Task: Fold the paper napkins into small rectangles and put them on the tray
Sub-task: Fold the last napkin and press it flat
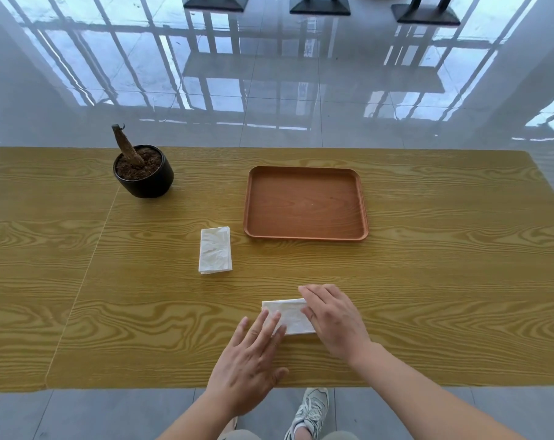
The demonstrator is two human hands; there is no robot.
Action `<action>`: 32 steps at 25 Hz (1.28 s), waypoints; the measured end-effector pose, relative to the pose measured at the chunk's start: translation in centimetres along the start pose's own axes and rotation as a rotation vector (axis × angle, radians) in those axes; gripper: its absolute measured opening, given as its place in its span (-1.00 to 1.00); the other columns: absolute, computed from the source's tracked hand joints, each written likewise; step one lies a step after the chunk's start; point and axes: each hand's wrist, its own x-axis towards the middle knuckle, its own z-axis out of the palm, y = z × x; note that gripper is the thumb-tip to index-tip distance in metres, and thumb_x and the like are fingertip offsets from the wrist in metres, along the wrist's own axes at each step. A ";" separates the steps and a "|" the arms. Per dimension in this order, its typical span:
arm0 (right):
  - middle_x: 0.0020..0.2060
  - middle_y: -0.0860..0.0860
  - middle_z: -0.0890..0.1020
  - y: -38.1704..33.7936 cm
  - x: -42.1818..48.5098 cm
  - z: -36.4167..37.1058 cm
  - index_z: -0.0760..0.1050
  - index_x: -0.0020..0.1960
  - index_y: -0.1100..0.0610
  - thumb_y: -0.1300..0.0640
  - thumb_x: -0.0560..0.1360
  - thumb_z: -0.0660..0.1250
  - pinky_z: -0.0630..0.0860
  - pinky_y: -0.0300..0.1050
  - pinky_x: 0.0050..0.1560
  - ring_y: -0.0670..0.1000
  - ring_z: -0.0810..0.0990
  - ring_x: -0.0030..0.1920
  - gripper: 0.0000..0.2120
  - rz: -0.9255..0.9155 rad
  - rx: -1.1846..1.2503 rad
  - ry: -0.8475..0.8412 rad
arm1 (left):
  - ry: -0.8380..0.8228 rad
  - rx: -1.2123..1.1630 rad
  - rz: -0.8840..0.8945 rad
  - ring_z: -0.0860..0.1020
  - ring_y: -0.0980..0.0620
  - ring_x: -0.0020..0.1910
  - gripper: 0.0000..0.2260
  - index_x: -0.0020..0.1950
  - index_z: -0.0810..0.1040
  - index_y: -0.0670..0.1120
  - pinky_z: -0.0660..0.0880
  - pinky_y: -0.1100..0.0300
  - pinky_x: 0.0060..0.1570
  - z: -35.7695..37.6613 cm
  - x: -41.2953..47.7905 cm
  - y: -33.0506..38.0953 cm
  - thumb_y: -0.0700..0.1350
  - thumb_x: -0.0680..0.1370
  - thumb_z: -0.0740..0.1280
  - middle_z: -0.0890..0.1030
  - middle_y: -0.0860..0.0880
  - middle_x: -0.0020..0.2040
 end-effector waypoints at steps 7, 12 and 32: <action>-0.03 -0.06 0.56 0.3 1.6 -0.5 0.56 0.06 0.02 0.04 0.55 0.34 0.48 -0.08 0.04 0.02 0.47 0.01 -0.89 0.014 -0.068 -0.198 | 0.041 0.062 0.002 0.18 -0.12 0.56 -0.37 0.54 0.31 -0.07 0.07 -0.11 0.41 -0.1 -0.1 -0.1 0.28 0.59 0.12 0.26 -0.05 0.58; -0.11 -0.09 0.51 -0.2 2.8 -1.1 0.50 -0.10 0.00 0.09 0.48 0.39 0.46 -0.11 0.01 -0.01 0.44 -0.03 -0.93 0.224 0.083 -0.264 | 0.082 -0.006 -0.101 0.34 -0.13 0.50 -0.52 0.39 0.49 -0.01 0.23 -0.11 0.44 -0.7 -0.5 0.2 0.19 0.55 0.22 0.43 -0.08 0.48; -0.18 0.10 0.75 -4.5 4.4 -2.3 0.61 -0.03 0.21 0.28 0.41 0.52 0.60 -0.17 -0.29 0.03 0.71 -0.26 -0.84 0.893 1.344 -0.110 | 0.228 -1.962 -1.206 0.73 -0.09 -0.15 -0.84 0.07 0.63 -0.19 0.57 0.07 -0.20 -7.0 6.4 0.9 -0.18 0.51 0.46 0.75 -0.14 -0.13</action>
